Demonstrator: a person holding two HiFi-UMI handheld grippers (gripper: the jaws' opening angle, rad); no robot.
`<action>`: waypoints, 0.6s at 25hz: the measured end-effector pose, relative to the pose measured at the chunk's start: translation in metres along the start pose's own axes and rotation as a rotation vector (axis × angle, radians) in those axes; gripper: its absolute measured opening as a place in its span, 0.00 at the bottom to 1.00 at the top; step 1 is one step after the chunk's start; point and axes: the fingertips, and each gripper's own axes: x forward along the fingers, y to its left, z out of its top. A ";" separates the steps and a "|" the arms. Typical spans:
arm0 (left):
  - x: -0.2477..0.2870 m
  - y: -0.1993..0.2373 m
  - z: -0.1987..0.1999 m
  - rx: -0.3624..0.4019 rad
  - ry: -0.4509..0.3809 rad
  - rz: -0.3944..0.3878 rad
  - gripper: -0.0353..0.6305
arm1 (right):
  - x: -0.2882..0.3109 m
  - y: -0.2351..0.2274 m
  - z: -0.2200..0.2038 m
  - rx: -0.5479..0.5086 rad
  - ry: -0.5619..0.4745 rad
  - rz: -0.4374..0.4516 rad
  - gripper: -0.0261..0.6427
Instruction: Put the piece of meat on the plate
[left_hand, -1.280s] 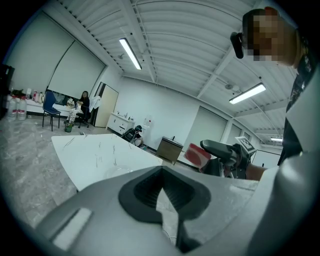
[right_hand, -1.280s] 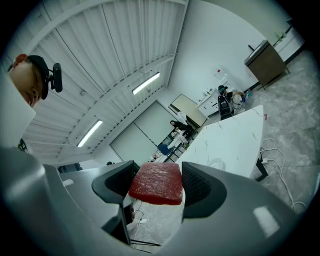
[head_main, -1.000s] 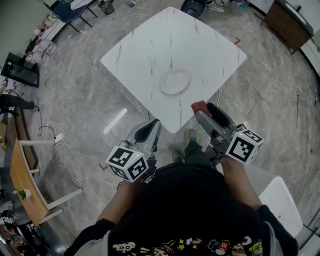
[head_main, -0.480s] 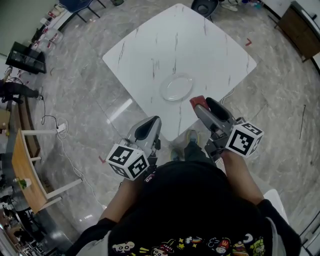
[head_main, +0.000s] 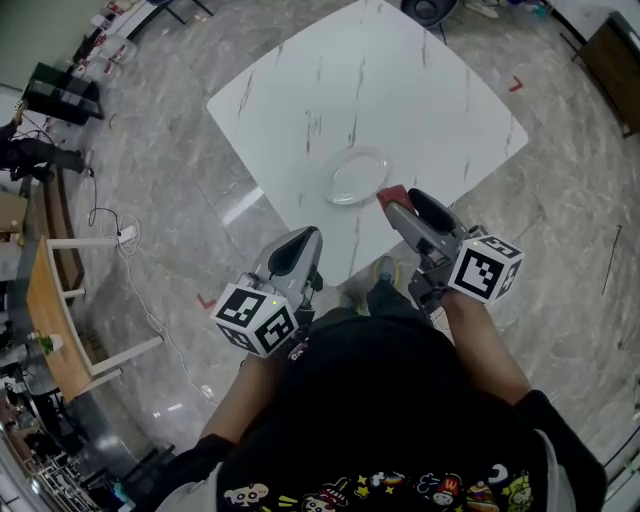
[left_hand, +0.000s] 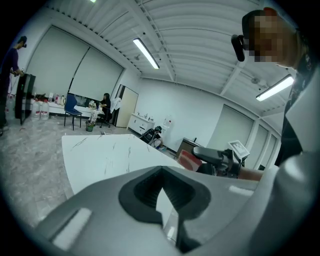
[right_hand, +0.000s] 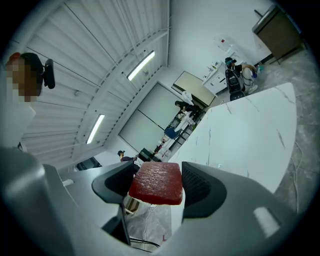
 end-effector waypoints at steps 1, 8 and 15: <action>0.002 0.001 0.000 -0.001 -0.002 0.009 0.05 | 0.004 -0.005 0.000 0.000 0.011 0.005 0.53; -0.001 0.020 -0.011 -0.036 0.022 0.083 0.05 | 0.043 -0.044 -0.013 -0.003 0.104 -0.001 0.53; 0.029 0.058 -0.031 -0.068 0.074 0.076 0.05 | 0.092 -0.085 -0.028 -0.031 0.167 -0.079 0.53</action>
